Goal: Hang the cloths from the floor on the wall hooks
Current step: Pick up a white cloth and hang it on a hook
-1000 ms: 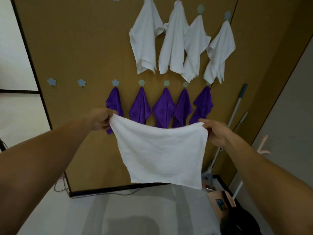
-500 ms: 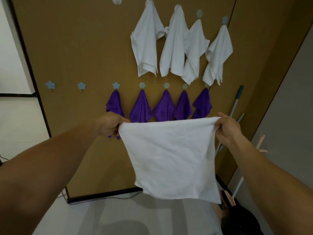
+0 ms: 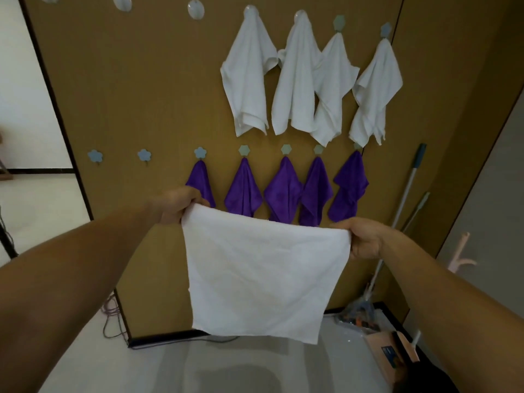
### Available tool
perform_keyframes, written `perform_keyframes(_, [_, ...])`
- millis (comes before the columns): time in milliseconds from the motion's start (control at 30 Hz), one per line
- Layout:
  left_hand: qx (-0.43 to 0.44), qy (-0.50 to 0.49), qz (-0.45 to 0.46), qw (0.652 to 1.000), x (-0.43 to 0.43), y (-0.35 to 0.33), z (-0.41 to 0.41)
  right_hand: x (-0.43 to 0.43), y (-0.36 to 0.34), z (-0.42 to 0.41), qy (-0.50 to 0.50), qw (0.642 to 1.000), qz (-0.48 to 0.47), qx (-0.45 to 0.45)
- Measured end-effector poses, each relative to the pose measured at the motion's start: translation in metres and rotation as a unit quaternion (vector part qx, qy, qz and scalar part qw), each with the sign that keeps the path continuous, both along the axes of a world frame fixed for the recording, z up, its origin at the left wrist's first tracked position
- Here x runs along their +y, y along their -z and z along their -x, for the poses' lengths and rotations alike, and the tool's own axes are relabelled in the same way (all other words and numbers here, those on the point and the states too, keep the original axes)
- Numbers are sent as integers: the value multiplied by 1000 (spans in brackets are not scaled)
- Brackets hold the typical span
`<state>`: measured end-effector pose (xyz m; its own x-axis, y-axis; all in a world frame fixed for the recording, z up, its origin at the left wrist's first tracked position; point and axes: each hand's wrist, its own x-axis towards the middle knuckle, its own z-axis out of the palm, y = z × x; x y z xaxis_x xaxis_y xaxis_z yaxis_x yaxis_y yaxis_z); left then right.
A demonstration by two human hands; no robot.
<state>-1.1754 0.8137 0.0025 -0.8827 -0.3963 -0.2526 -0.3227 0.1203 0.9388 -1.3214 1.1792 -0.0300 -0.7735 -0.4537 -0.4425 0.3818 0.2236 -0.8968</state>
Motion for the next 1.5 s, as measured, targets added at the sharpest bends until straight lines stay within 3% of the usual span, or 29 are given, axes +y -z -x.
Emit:
perform_keyframes(67, [-3,4,18,1000,-3,-4,-1,-4,5,6,16,999,-29,11])
perform_keyframes(233, [-36,35,91,995,-17,-6,-11,-19,4,23,116,987,90,60])
perform_keyframes(433, [-48,99,173,979,-13,-13,-13,-29,-11,42,105,973,169,115])
perform_keyframes(500, [-23,94,197,976,-13,-16,-14,-30,-12,48,73,977,124,155])
perform_keyframes(533, [-9,89,213,973,-14,-17,-14,-31,-12,51,47,977,57,201])
perform_keyframes(667, [17,76,274,959,-16,-21,-14,-36,-18,60,-41,906,-157,391])
perform_keyframes(767, [10,45,347,937,-18,-21,-11,-48,-20,64,-32,866,-167,471])
perform_keyframes(933, [-4,-1,438,899,-20,-22,-11,-68,-23,67,-24,874,-117,470])
perform_keyframes(1100, [126,-77,425,893,-23,-23,-14,-81,-29,70,-96,870,-100,473])
perform_keyframes(1233, [132,-153,373,906,-19,-17,-12,-102,-35,57,-46,906,63,416])
perform_keyframes(1367, [209,-257,276,902,-10,-19,-5,-130,-51,42,10,923,145,355])
perform_keyframes(1500, [271,-288,177,901,-4,-27,4,-161,-64,27,-4,928,136,347])
